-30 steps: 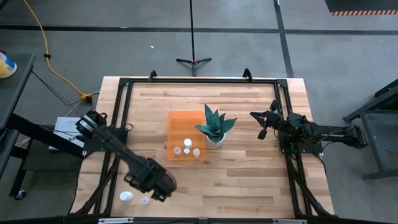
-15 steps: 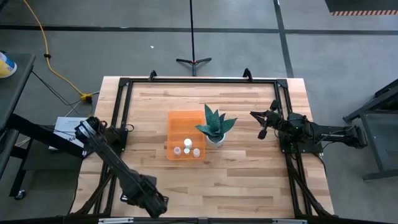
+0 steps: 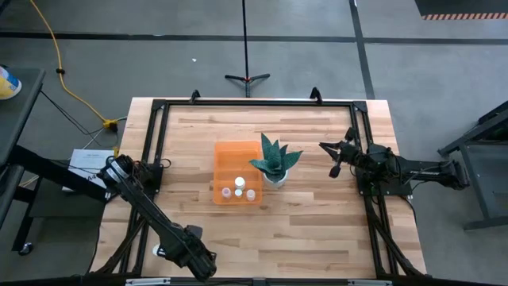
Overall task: Pick and place pill bottles into a basket
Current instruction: Put the transparent pill bottle into the orange container
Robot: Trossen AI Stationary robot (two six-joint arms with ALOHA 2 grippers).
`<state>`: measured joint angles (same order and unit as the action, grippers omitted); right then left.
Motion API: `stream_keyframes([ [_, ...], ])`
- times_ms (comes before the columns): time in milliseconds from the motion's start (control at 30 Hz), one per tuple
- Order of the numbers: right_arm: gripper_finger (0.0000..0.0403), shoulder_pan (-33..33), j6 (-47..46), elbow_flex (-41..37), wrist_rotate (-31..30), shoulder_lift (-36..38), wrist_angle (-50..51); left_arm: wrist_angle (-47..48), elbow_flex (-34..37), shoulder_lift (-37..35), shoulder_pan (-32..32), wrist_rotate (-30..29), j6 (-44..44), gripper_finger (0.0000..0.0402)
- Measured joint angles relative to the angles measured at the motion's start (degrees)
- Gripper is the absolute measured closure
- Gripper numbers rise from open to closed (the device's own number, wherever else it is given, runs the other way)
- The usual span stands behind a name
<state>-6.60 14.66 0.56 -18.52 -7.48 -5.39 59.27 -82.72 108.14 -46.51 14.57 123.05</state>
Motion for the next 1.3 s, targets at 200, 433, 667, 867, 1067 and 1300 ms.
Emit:
stream_keyframes([
  [200, 0.0391, 0.0, 0.0, 0.0, 0.0, 0.0, 0.0, 4.1, 0.0, 0.0, 0.4, 2.4, -0.4, 0.0071],
  [433, 0.0391, 0.0, -0.1, 0.0, 0.0, 0.0, 0.0, 3.2, 0.0, 0.3, 0.4, -1.0, -1.2, 0.0071],
  [667, 0.0391, 0.0, -0.2, 0.0, 0.0, 0.0, 0.0, 3.8, 0.0, 0.5, 0.2, 0.8, -1.3, 0.0071],
  [867, 0.0391, 0.0, -0.2, 0.0, 0.0, 0.0, 0.5, 3.5, 0.0, 0.5, 0.2, -0.4, -1.5, 0.0071],
  [1067, 0.0391, 0.0, -0.1, 0.0, 0.0, 0.0, 0.5, 3.5, 0.3, 0.5, -0.4, 0.7, -1.2, 0.0071],
  [1300, 0.0391, 0.0, 0.8, 0.0, 0.0, 0.0, 0.9, -0.4, 4.2, 0.5, -0.8, 1.3, -0.2, 0.0071],
])
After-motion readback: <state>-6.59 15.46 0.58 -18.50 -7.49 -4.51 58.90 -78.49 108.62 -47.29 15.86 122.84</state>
